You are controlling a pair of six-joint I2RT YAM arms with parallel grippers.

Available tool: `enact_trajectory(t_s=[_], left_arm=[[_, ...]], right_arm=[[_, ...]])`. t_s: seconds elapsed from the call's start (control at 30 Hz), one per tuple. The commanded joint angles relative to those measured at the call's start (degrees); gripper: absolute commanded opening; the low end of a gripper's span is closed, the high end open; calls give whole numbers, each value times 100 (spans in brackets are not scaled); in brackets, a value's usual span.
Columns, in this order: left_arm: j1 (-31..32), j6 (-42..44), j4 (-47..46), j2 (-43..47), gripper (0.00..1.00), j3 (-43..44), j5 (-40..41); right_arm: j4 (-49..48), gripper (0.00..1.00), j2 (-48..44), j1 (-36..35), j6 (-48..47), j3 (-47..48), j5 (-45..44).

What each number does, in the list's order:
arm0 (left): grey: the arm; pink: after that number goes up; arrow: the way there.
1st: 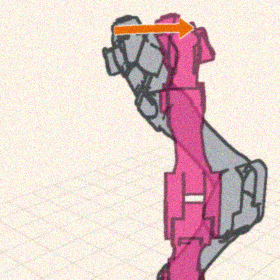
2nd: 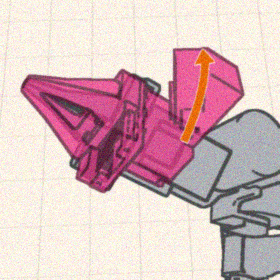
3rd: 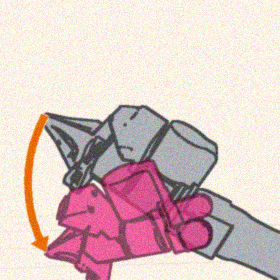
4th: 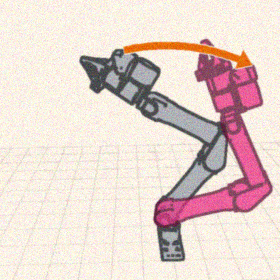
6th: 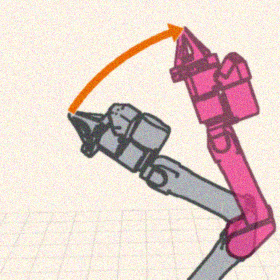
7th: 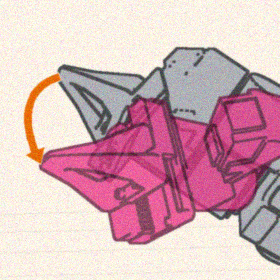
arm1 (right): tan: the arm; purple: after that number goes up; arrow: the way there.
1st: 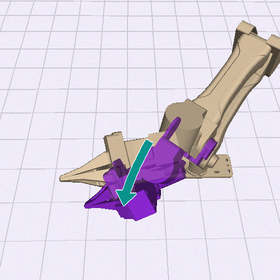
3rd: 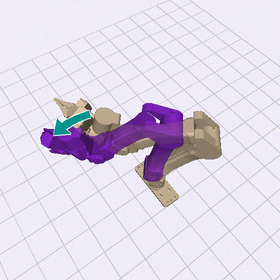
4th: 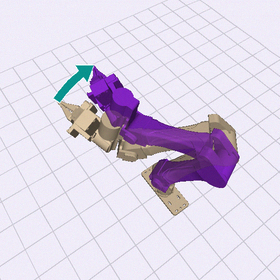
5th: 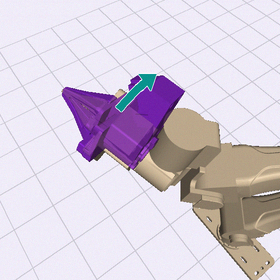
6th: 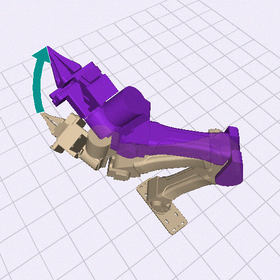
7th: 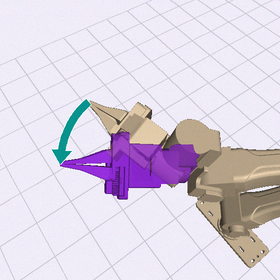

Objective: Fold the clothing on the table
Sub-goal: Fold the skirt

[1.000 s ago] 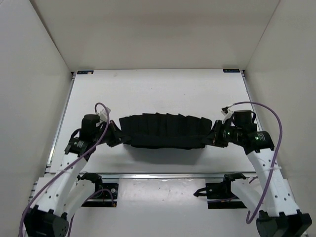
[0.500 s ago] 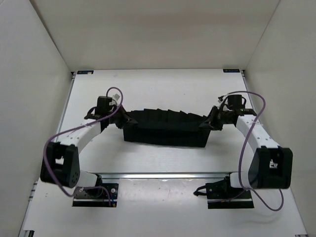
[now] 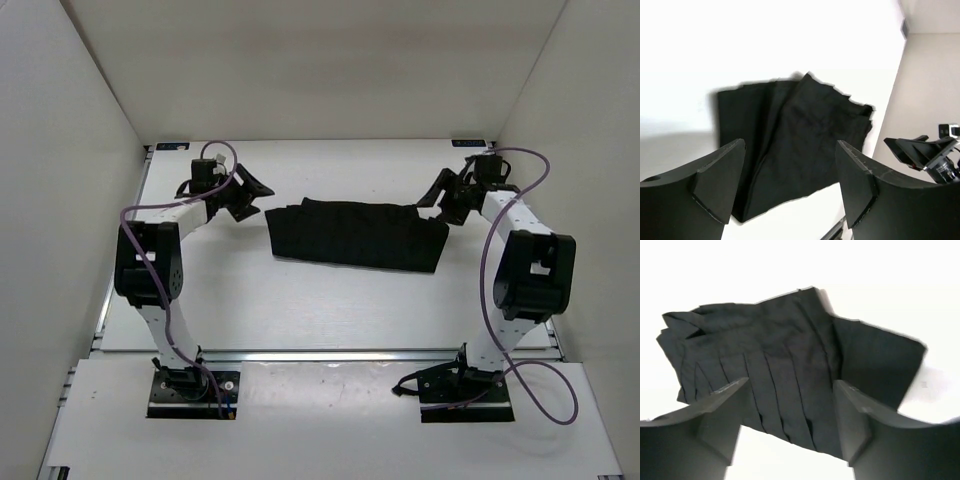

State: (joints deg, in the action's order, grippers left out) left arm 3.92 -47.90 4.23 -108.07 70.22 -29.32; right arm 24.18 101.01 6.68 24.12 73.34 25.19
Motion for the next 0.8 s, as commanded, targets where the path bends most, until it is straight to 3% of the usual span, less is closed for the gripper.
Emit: enact_trajectory(t_s=[0.0,0.13,0.27,0.37,0.77], left_arm=[[99,158,-159,795,83,-586,31],[529,280,-327,1551,83,-1816,655],[908,483,-160,1702,84,-2239,1332],[1163,212,-561,1702,83,-2661,1560],[1462,-545,-1284,1500,69,-3093,2572]], right_arm=[[-414,71,-695,0,66,-521,-453],[-353,77,-1197,9,234,-1110,-778],[-686,77,-1707,97,637,-2101,-761],[-941,77,-2041,123,892,-2569,-718],[-1705,76,-2771,-87,1744,-3967,-1033]])
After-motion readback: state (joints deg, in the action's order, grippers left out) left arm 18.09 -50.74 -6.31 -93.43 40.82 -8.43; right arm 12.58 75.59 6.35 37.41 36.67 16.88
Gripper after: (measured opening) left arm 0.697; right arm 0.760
